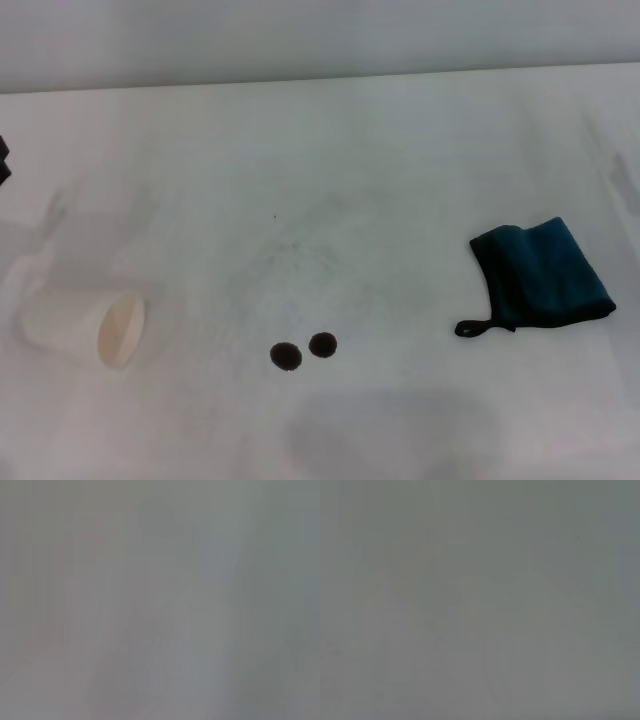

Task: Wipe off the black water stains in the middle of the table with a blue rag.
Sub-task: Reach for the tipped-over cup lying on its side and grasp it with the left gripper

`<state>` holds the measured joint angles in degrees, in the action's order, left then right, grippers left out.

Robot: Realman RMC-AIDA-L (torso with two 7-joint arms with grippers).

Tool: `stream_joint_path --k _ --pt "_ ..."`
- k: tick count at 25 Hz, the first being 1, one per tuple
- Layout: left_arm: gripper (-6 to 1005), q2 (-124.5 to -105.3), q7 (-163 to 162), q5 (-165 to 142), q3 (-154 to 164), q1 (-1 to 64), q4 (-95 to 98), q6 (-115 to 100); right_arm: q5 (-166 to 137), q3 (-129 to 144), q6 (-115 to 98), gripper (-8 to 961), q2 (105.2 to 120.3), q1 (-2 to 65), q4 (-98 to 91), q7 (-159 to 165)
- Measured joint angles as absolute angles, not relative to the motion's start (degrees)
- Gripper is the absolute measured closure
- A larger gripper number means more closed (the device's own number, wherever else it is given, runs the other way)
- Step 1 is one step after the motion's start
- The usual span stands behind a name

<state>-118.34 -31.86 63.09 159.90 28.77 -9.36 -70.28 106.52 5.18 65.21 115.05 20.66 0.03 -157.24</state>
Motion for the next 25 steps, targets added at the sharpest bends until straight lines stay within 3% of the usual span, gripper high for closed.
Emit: stream_joint_path --k 13,25 --pt "124 -118.35 -61.3 36.5 163.1 40.7 -42.0 -82.0 106.5 5.2 65.2 91 115.05 20.6 -0.1 -157.2" --pt "123 -117.98 -67.9 1.1 163.2 55.2 -55.3 -89.8 106.5 5.2 65.4 92 115.05 21.2 -0.1 -157.2"
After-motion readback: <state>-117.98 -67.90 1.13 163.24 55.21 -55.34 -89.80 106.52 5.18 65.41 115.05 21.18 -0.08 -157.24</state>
